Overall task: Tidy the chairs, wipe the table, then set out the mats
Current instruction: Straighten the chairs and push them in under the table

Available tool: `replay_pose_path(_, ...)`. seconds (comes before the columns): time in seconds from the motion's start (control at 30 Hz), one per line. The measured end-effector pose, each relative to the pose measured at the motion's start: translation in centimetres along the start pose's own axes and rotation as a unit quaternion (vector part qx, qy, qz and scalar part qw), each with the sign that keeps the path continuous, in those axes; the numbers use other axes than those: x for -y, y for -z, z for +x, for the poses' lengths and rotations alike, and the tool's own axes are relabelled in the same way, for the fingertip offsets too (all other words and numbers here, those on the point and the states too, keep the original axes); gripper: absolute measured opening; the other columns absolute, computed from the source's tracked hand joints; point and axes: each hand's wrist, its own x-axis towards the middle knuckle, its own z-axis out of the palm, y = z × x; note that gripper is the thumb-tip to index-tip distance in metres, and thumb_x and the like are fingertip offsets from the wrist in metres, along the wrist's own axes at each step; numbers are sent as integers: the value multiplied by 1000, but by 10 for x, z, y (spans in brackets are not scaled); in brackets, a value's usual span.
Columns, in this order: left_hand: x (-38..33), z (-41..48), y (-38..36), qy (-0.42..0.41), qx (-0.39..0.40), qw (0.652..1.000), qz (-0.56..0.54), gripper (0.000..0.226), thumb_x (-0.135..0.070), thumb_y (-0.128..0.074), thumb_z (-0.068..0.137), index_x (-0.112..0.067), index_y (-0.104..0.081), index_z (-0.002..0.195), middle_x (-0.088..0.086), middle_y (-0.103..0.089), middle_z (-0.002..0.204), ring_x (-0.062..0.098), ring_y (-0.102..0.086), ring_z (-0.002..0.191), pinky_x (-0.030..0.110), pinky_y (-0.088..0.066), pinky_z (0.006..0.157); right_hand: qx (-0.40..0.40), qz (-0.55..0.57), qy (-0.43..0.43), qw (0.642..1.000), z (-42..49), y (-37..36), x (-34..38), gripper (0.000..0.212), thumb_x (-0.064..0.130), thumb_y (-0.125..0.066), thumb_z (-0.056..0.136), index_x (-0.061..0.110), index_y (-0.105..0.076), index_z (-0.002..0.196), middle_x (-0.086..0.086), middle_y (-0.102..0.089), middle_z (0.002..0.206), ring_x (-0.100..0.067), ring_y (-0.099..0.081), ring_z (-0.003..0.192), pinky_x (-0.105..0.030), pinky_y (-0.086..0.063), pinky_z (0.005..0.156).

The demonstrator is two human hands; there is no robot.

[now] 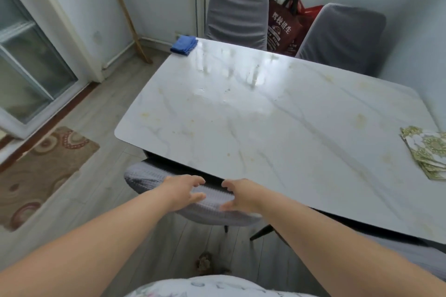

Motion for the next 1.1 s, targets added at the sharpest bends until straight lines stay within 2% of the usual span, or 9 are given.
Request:
replay_pose_path(0.13, 21, -12, 14, 35, -67, 997, -19, 56, -55, -46, 93, -32, -37, 143, -12, -44, 146, 14, -42, 133, 37, -27, 111, -19, -4, 42, 999, 19, 24, 21, 79, 50, -65, 85, 20, -30, 149, -3, -45, 147, -24, -46, 130, -37, -41, 105)
replay_pose_path(0.3, 55, -36, 35, 106, -109, 988, -37, 65, -62, -44, 89, -32, -31, 146, -14, -37, 150, 10, -37, 137, 40, -24, 112, -51, 21, 91, 994, 38, 52, 56, 89, 50, -67, 84, 22, -17, 152, -1, -39, 151, -24, -41, 134, -36, -38, 106)
replay_pose_path(0.47, 87, -58, 55, 166, -172, 967, -84, 77, -66, -47, 85, -32, -20, 149, -8, -29, 155, 16, -32, 140, 45, -21, 112, -76, 16, 131, 988, 61, 73, 97, 94, 54, -67, 82, 21, -14, 152, -4, -41, 148, -26, -44, 131, -37, -40, 104)
replay_pose_path(0.6, 123, -65, 76, 208, -217, 950, -90, 96, -72, -44, 81, -25, -2, 153, -6, -8, 161, 16, -21, 145, 45, -19, 113, -84, 15, 166, 982, 87, 94, 135, 92, 54, -63, 85, 17, -13, 153, -3, -26, 158, -24, -30, 142, -34, -27, 112)
replay_pose_path(0.73, 174, -64, 104, 232, -229, 936, -131, 101, -72, -45, 79, -25, 5, 153, -5, 0, 162, 20, -10, 148, 49, -14, 116, -96, 3, 195, 976, 126, 115, 185, 94, 54, -63, 85, 14, -13, 154, -1, -16, 161, -21, -24, 144, -31, -22, 114)
replay_pose_path(0.83, 233, -62, 125, 229, -230, 929, -179, 106, -72, -50, 76, -26, 6, 153, -6, 5, 161, 21, -6, 148, 50, -15, 118, -93, 0, 194, 977, 173, 120, 239, 99, 58, -63, 83, 14, -11, 154, -1, -12, 162, -21, -20, 146, -32, -20, 116)
replay_pose_path(0.93, 306, -60, 144, 239, -217, 924, -204, 114, -80, -49, 66, -31, 6, 152, -9, 6, 161, 28, -7, 148, 52, -18, 117, -86, -6, 179, 980, 221, 126, 298, 102, 61, -62, 82, 15, -8, 155, -1, -9, 163, -22, -17, 147, -34, -19, 117)
replay_pose_path(1.1, 439, -64, 211, 230, -184, 944, -149, 110, -76, -50, 74, -26, 9, 152, -7, 10, 160, 19, -2, 148, 42, -14, 117, -80, 0, 137, 987, 302, 149, 405, 104, 61, -61, 81, 15, -5, 155, -2, -8, 163, -24, -19, 147, -35, -20, 117)
